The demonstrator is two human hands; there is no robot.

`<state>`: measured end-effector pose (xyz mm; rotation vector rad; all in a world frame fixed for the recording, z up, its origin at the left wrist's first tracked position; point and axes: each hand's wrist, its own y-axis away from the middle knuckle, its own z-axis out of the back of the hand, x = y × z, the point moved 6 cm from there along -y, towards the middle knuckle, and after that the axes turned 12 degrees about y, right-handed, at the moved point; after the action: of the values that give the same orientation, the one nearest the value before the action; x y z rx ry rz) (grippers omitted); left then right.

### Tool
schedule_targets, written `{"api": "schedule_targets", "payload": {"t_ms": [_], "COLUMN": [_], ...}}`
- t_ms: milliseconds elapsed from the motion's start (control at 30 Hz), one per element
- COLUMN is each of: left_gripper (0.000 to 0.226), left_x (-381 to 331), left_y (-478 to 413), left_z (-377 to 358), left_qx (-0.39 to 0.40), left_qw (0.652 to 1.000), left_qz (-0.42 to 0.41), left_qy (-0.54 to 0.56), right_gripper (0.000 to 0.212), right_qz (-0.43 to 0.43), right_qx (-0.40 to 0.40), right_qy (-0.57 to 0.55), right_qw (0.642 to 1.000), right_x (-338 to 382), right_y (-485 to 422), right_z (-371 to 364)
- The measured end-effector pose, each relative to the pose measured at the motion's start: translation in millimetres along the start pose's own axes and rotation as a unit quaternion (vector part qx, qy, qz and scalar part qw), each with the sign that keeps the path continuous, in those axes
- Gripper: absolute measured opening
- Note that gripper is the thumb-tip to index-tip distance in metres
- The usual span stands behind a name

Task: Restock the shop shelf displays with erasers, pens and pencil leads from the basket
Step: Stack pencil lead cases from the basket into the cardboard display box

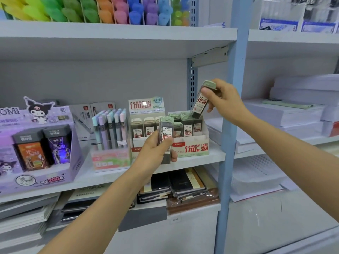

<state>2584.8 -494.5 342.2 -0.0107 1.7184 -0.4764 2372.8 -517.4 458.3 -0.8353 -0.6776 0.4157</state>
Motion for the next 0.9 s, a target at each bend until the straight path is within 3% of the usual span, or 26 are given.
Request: {"api": "schedule_targets", "payload": {"t_ms": [200,600,733,833,900], "left_gripper": [0.021,0.023,0.022,0.020,0.018], "left_x": [1.9,-0.3,-1.6,-1.3,-0.1], "left_y": [-3.1,-0.2,0.4,-0.6,-0.7], "left_z": [0.6,5.6,8.1,8.3,9.1], "left_qx": [-0.003,-0.033,-0.045,-0.049,-0.054], "left_qw": [1.000,0.999,0.999,0.999,0.999], "left_qz": [-0.001,0.001,-0.001,-0.001,0.000], "left_qy": [0.001,0.010,0.012,0.012,0.006], "right_gripper": [0.009,0.013,0.004,0.006,0.007], "right_qz": [0.004,0.027,0.019,0.014,0.022], "right_qx": [0.022,0.068,-0.026,0.022,0.074], "right_qy": [0.127,0.177,0.034,-0.054,-0.026], "right_qw": [0.992,0.982,0.999,0.998,0.997], "right_x": [-8.1,-6.2,8.1,19.4,24.4], "right_y": [15.5,24.0,22.4,20.9,24.3], "right_z": [1.9,-13.5,2.5,-5.6,-21.5]}}
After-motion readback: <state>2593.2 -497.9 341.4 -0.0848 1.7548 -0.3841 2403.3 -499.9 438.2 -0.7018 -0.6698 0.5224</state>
